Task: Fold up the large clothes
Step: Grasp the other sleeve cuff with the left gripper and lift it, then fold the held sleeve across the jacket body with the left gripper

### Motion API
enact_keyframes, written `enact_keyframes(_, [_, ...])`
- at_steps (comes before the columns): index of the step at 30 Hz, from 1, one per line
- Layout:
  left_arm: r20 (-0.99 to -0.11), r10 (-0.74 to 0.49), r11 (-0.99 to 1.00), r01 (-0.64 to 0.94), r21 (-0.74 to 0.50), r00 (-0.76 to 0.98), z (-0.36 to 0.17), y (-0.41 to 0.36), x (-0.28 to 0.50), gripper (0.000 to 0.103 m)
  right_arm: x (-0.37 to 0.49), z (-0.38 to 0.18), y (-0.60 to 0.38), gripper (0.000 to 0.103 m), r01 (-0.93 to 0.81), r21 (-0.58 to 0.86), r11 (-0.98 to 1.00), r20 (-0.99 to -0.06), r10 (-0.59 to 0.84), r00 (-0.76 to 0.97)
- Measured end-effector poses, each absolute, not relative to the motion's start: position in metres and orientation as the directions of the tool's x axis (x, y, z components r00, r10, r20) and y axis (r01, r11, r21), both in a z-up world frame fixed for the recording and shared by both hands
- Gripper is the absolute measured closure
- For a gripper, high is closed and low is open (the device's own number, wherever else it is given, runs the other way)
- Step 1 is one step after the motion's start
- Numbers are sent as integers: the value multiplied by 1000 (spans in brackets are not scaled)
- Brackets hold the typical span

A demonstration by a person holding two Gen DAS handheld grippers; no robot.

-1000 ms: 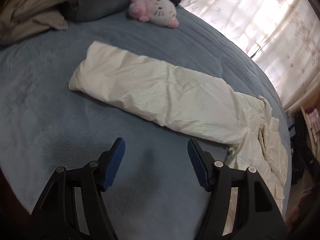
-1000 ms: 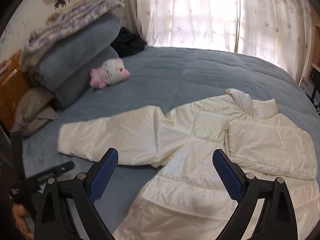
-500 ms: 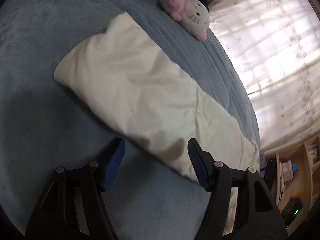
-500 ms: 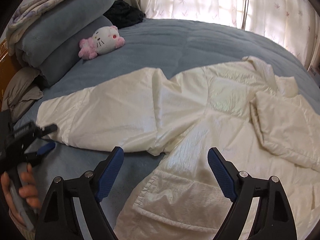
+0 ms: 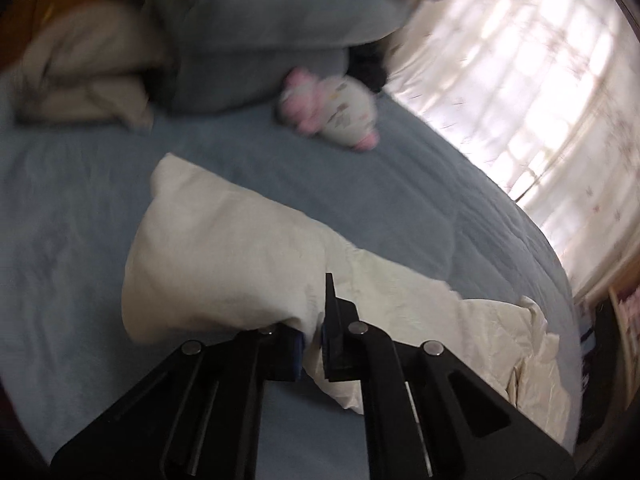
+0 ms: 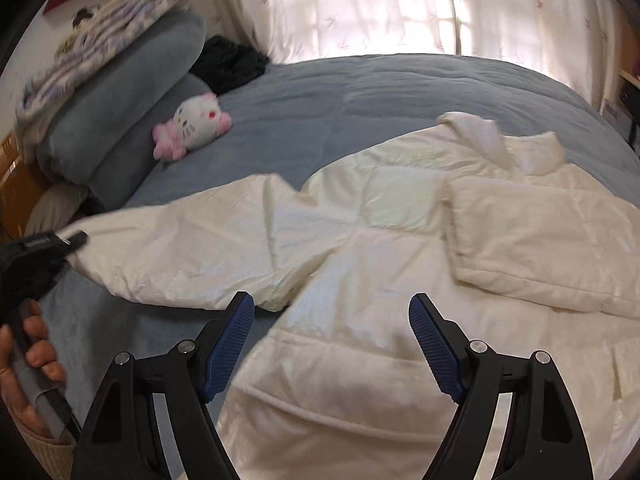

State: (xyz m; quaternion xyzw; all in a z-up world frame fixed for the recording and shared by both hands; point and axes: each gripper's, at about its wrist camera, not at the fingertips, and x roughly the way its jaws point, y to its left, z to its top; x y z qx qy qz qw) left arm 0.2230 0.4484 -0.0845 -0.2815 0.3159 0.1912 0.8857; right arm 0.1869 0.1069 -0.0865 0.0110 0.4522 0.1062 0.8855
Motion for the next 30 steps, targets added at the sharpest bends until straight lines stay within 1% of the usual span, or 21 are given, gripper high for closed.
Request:
enact_keyframes(4, [-582,165,877,-388,-283,796,-9,379,225,99,173,-61,62,21,-130,169,977,-775,213,595])
enact_keyframes(7, [-558,124,932,-289,-218,821,31,324,224,99,159,-41,24,21,-87,185,979,-750,198,631])
enact_keyframes(11, [-551,47,973,-162,-162,833,62,250,217,99,139,-21,-33,21,-19,206,978,-723,166,671])
enact_keyframes(14, [-549,-16,988,-71,-137,836,68,189,219,99,126,-14,-74,21,36,222,974,-716,138,684])
enact_keyframes(17, [-574,-70,992,-5,-128,816,58,136,227,99,113,-11,-112,21,89,238,967,-716,112,689])
enact_keyframes(20, [-613,-95,994,41,-101,785,37,84,242,99,101,-10,-147,21,137,236,962,-720,79,690])
enact_keyframes(23, [-669,-130,991,100,-83,732,-3,27,246,99,93,-15,-177,21,178,238,955,-733,57,678])
enact_keyframes(26, [-718,-164,985,150,-84,676,-42,-4,252,99,83,-22,-197,21,204,242,949,-743,45,668])
enact_keyframes(30, [-781,-201,972,218,-85,591,-90,-43,248,96,78,-30,-215,21,230,246,942,-756,39,653])
